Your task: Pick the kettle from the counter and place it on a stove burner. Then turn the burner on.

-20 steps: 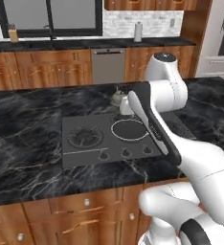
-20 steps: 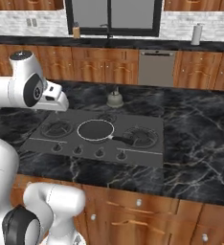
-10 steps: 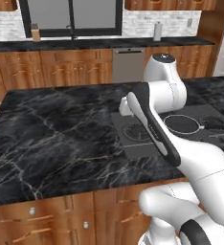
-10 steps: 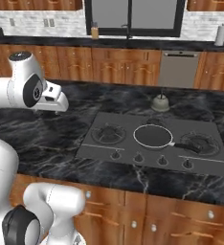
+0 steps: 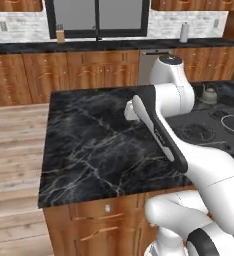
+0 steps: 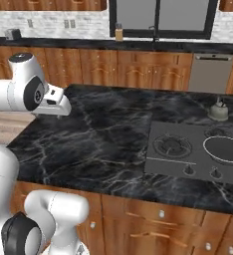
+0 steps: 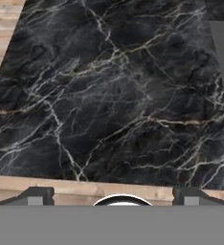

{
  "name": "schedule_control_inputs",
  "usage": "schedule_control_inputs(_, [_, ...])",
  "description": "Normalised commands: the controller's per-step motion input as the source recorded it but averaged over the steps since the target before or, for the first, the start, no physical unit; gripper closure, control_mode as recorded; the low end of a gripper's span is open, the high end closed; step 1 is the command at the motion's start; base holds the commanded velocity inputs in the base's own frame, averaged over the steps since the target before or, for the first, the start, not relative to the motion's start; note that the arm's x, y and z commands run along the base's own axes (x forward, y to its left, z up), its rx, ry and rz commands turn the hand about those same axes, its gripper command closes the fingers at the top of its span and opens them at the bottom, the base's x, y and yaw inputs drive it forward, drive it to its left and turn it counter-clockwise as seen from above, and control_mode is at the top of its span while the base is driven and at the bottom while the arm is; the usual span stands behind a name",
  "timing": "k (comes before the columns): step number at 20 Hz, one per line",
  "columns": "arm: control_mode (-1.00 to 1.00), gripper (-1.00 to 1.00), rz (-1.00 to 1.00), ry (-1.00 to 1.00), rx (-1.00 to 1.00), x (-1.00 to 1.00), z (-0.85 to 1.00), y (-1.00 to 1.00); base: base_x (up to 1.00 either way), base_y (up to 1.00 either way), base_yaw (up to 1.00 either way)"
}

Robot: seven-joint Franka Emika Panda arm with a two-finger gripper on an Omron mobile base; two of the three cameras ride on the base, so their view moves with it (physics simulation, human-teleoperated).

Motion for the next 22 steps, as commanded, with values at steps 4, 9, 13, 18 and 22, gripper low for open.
schedule_control_inputs(4, [1.0, -1.0, 0.0, 0.0, 0.0, 0.0, 0.0, 0.0, 0.12, 1.0, 0.0])
schedule_control_inputs(9, [1.0, -1.0, 0.0, 0.0, 0.0, 0.0, 0.0, 0.0, 0.27, 1.0, 0.0])
schedule_control_inputs(13, [1.0, -1.0, 0.0, 0.0, 0.0, 0.0, 0.0, 0.0, 0.37, 1.0, 0.0])
schedule_control_inputs(18, [1.0, -1.0, 0.0, 0.0, 0.0, 0.0, 0.0, 0.0, 0.31, 1.0, 0.0])
schedule_control_inputs(22, [1.0, -1.0, 0.0, 0.0, 0.0, 0.0, 0.0, 0.0, 0.34, 1.0, 0.0])
